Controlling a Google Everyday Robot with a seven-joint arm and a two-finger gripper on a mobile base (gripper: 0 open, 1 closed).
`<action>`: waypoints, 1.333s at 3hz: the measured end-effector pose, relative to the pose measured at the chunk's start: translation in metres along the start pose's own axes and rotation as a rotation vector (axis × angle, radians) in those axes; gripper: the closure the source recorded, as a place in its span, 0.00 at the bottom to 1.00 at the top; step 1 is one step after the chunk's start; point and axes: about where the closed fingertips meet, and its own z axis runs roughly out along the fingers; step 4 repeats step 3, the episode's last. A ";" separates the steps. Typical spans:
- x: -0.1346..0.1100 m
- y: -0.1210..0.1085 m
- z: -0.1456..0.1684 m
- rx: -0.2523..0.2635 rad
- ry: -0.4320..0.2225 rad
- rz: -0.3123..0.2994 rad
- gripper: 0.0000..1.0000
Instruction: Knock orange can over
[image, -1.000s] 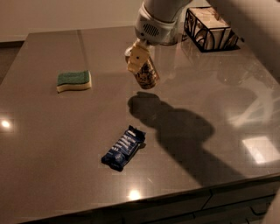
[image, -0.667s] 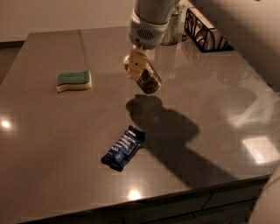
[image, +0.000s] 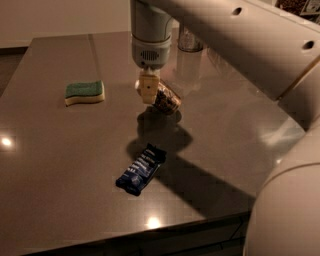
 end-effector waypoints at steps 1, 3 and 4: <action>-0.006 0.002 0.012 -0.011 0.038 -0.035 0.05; -0.007 0.011 0.030 -0.054 0.066 -0.088 0.00; -0.007 0.011 0.030 -0.054 0.066 -0.088 0.00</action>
Offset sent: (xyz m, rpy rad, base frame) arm -0.0173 0.0045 -0.0332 -0.1522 0.0969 0.0950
